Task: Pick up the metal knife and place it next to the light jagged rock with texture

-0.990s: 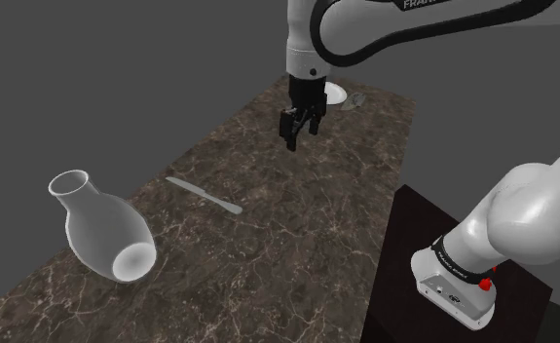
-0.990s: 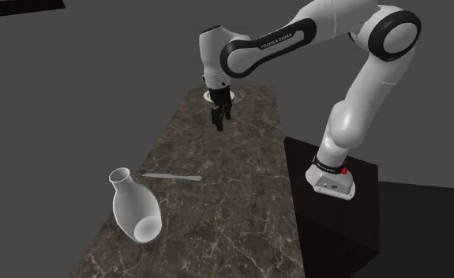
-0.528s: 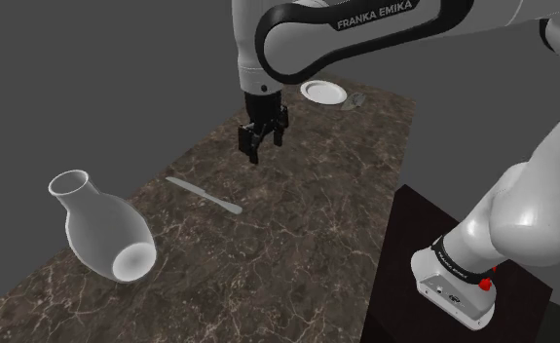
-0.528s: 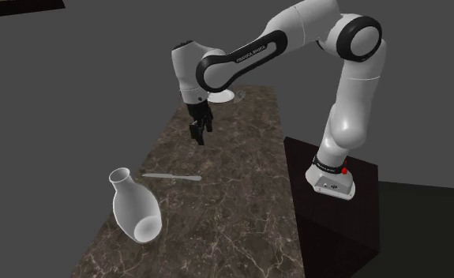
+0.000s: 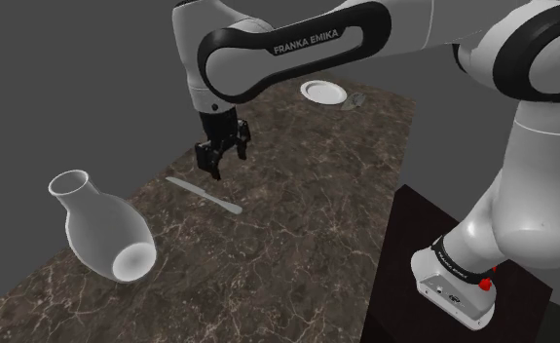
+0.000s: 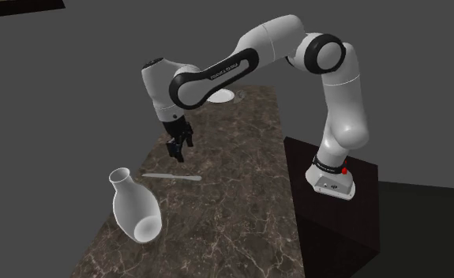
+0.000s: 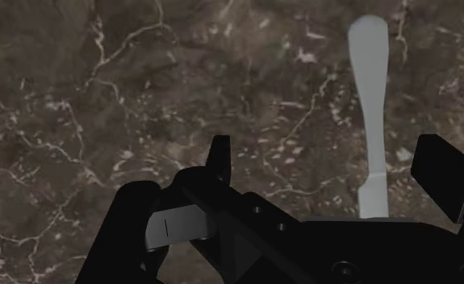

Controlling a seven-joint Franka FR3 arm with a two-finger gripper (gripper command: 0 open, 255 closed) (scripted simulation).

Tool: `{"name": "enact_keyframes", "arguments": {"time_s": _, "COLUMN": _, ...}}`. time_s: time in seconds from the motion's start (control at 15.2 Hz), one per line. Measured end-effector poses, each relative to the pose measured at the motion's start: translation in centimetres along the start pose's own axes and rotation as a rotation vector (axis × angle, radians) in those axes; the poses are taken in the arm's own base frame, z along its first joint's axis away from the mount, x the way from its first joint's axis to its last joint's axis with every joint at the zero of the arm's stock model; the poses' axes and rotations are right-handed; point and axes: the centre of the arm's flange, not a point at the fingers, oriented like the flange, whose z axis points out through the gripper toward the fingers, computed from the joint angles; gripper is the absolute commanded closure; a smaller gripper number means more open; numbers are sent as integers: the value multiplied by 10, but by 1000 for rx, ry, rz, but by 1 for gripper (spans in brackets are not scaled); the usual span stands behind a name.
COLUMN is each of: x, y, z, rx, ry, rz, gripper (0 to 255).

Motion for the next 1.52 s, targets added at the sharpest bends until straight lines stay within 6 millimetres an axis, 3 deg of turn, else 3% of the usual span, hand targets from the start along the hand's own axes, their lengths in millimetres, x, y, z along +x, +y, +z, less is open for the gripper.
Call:
{"name": "enact_keyframes", "arguments": {"time_s": 0.26, "x": 38, "y": -43, "z": 15, "rx": -2, "ry": -15, "rz": -28, "gripper": 0}}
{"name": "enact_keyframes", "arguments": {"time_s": 0.4, "x": 50, "y": -55, "z": 24, "rx": -3, "ry": -20, "rz": -37, "gripper": 0}}
{"name": "enact_keyframes", "arguments": {"time_s": 0.86, "x": 54, "y": -57, "z": 59, "rx": -4, "ry": -22, "rz": -38, "gripper": 0}}
{"name": "enact_keyframes", "arguments": {"time_s": 1.25, "x": 54, "y": -57, "z": 63, "rx": -4, "ry": -22, "rz": -38, "gripper": 0}}
{"name": "enact_keyframes", "arguments": {"time_s": 1.32, "x": 54, "y": -57, "z": 63, "rx": -4, "ry": -22, "rz": -38, "gripper": 255}}
{"name": "enact_keyframes", "arguments": {"time_s": 1.52, "x": 56, "y": -55, "z": 57, "rx": -5, "ry": -14, "rz": -34, "gripper": 255}}
